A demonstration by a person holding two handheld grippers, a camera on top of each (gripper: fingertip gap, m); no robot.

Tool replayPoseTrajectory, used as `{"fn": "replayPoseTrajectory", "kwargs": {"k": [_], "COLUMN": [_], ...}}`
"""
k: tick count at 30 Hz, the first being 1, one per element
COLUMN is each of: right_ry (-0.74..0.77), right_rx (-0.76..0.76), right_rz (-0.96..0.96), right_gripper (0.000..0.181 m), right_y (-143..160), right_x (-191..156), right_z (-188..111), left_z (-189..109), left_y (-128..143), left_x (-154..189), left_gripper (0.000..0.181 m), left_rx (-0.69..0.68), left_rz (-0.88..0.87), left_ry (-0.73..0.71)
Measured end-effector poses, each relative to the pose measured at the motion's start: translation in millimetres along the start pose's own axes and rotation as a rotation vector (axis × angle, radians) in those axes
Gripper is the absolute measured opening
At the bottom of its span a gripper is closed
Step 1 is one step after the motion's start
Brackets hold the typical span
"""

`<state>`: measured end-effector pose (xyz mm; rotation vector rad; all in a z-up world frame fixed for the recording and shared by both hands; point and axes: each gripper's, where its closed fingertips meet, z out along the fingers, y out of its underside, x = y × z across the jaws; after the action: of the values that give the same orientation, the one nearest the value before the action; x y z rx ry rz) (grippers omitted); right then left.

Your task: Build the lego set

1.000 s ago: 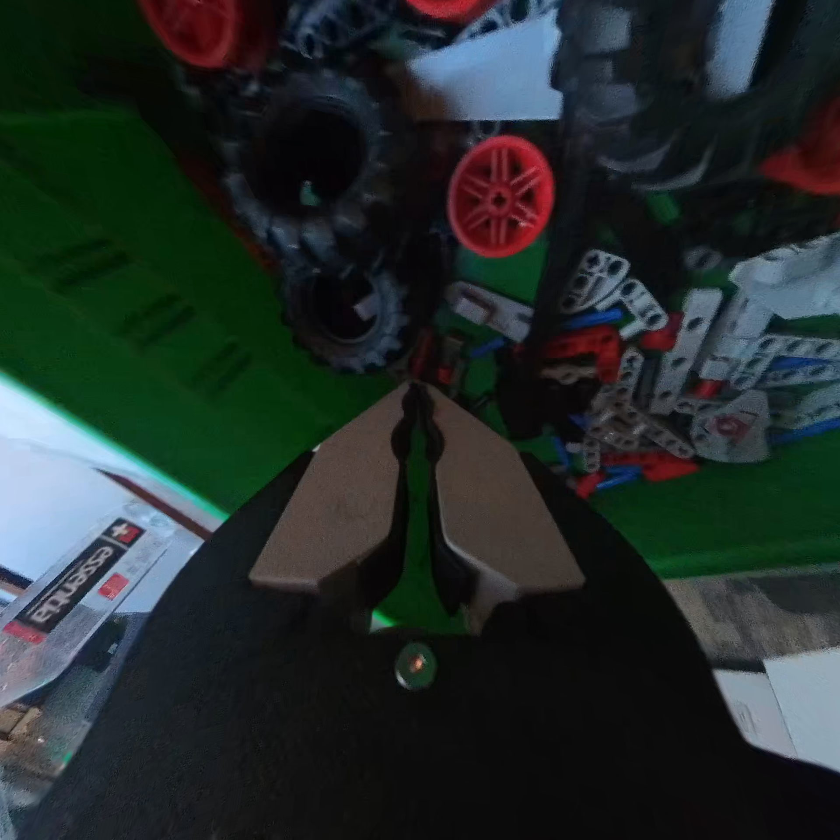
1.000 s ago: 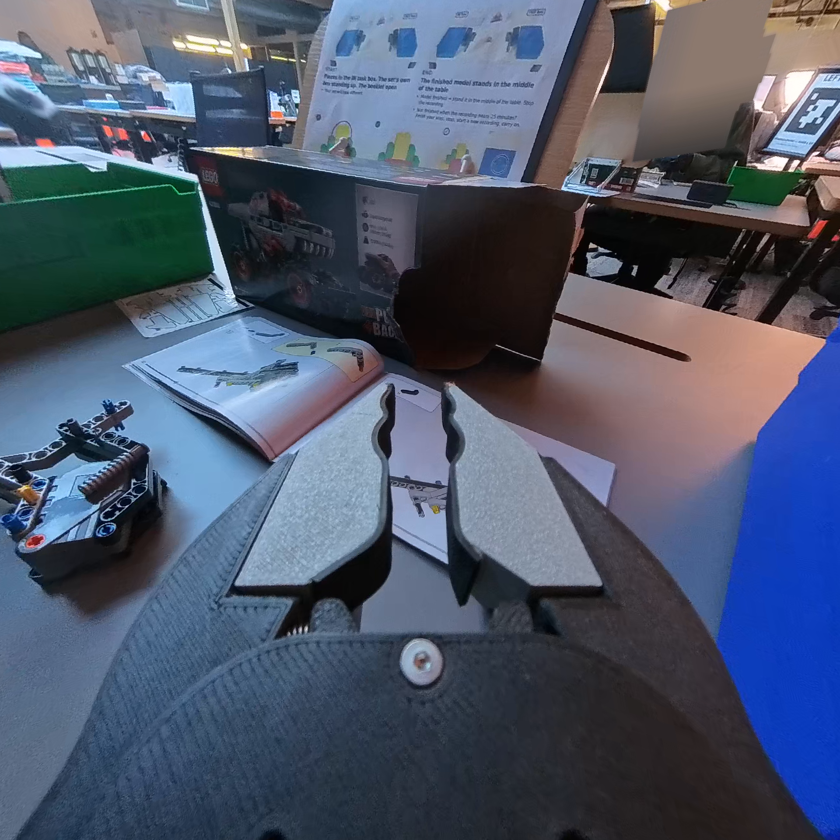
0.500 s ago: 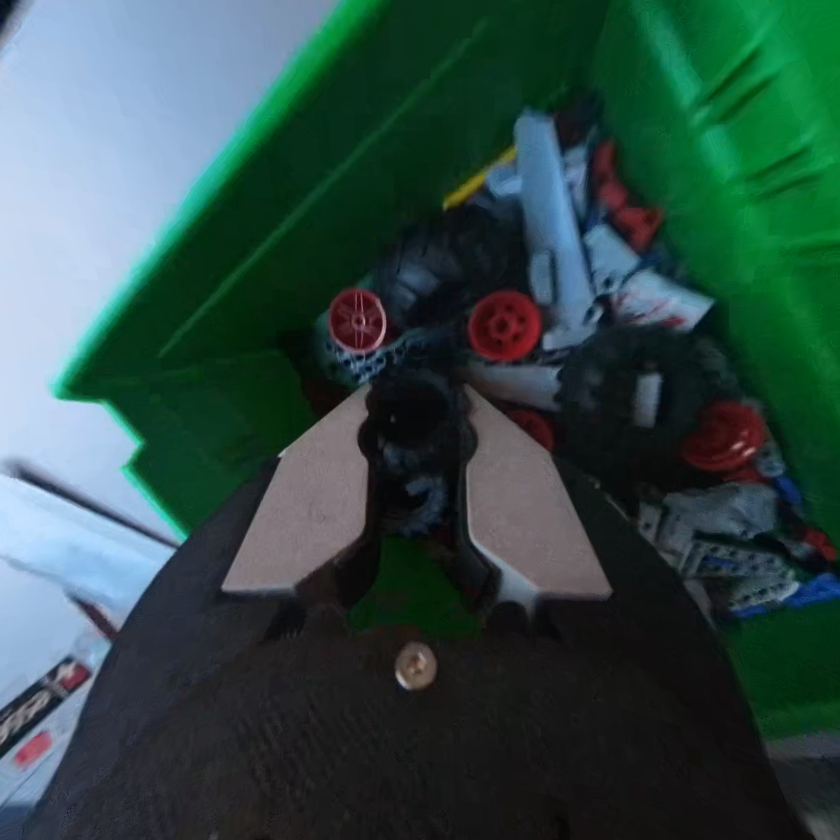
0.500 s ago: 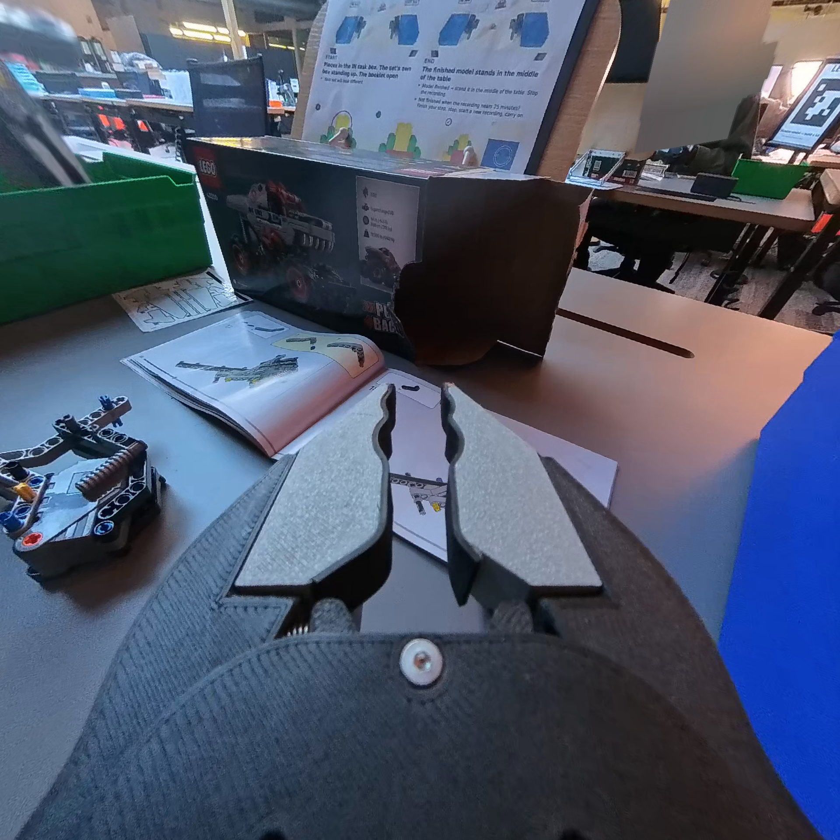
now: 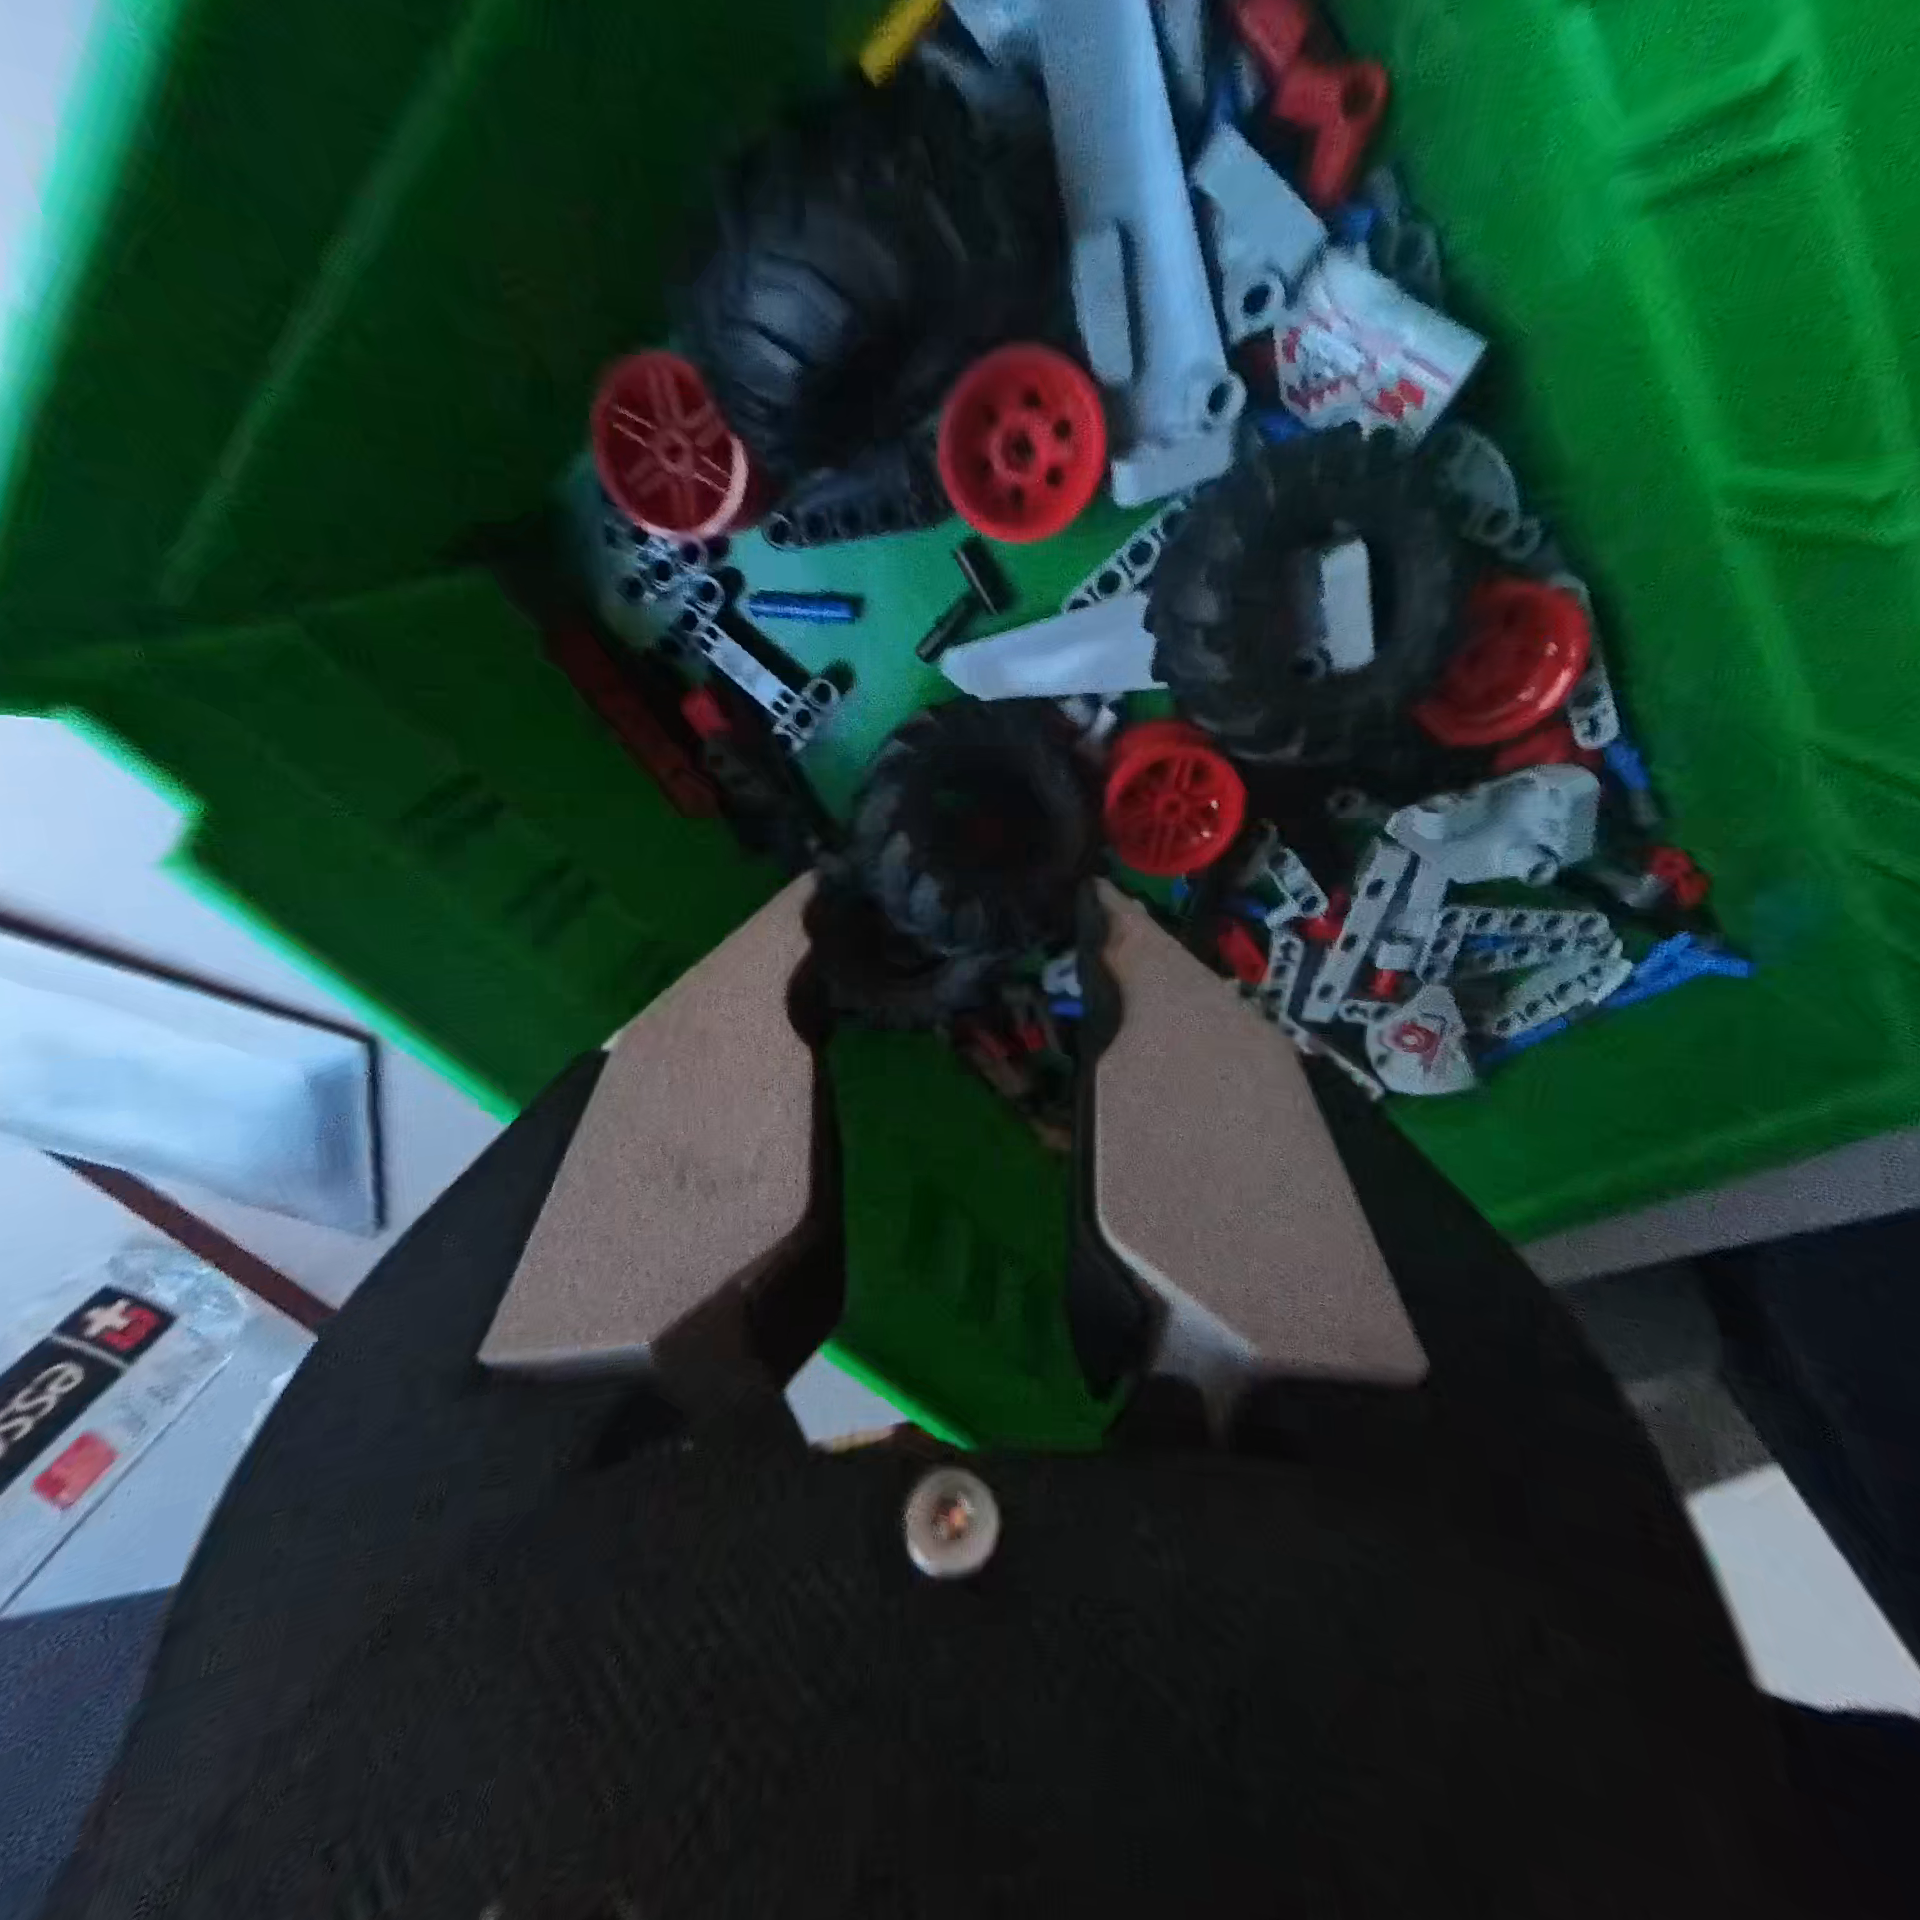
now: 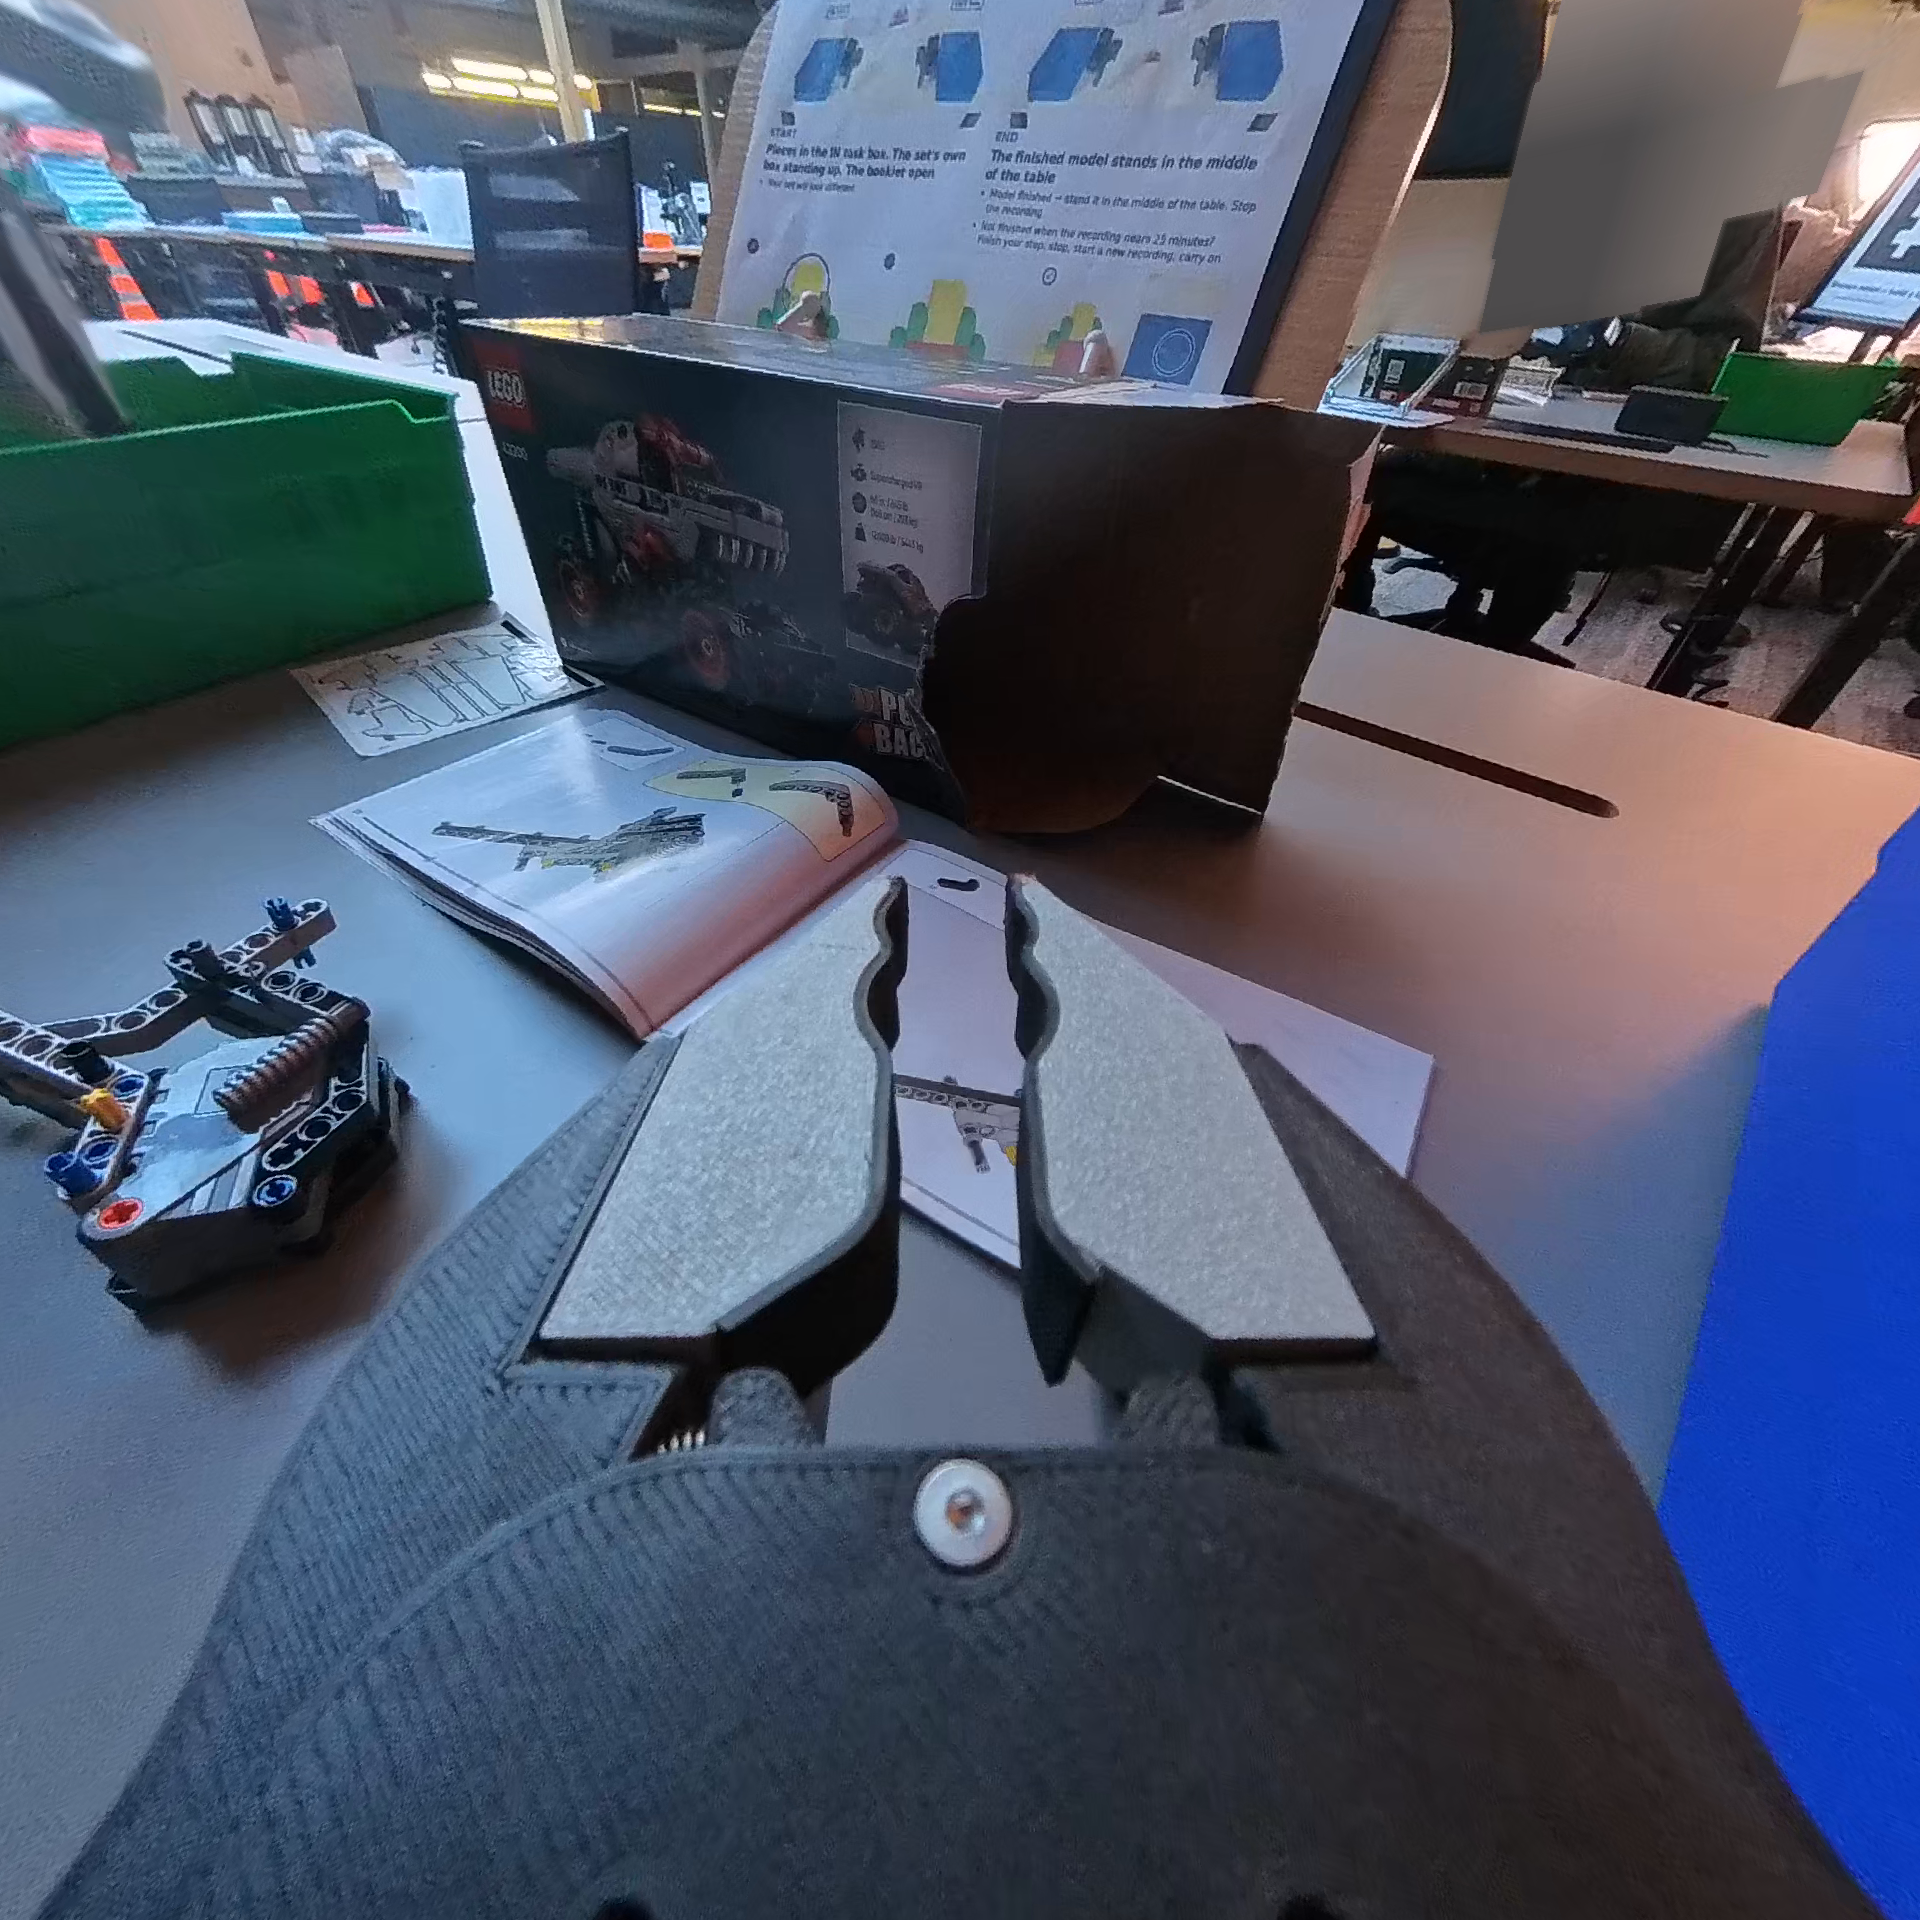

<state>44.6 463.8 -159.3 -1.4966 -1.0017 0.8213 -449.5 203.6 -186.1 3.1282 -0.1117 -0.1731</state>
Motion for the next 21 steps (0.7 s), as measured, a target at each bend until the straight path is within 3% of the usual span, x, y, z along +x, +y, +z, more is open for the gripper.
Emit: {"fn": "replayPoseTrajectory", "kwargs": {"k": [3,6,8,12,14,16,19,21], "right_ry": [-0.005,-0.011,-0.012,-0.015,-0.017,-0.019,-0.024,-0.025], "right_rx": [0.001,-0.006,-0.005,-0.005,-0.007,-0.007,-0.007,-0.007], "right_rz": [0.004,0.006,0.000,0.001,0.000,-0.001,-0.002,-0.001], "right_gripper": [0.015,0.015,0.015,0.014,0.014,0.014,0.014,0.013], "right_y": [0,1,1,1,1,1,1,1], "right_x": [-1,-1,-2,-3,-4,-4,-5,-6], "right_z": [0,1,0,0,0,0,0,0], "left_z": [17,34,29,-12,-21,-15,-2,11], "left_y": [17,33,24,-11,-15,-5,14,38], "left_x": [11,4,2,-15,-25,-21,23,40], "left_gripper": [0.058,0.042,0.041,0.000,0.000,0.003,0.005,0.007], "left_rx": [-0.068,-0.169,-0.098,0.172,0.211,0.157,0.078,-0.033], "left_rz": [0.007,0.006,0.006,-0.054,-0.086,-0.087,0.015,0.091], "left_ry": [0.054,0.038,0.042,-0.004,-0.039,-0.018,0.171,0.196]}}
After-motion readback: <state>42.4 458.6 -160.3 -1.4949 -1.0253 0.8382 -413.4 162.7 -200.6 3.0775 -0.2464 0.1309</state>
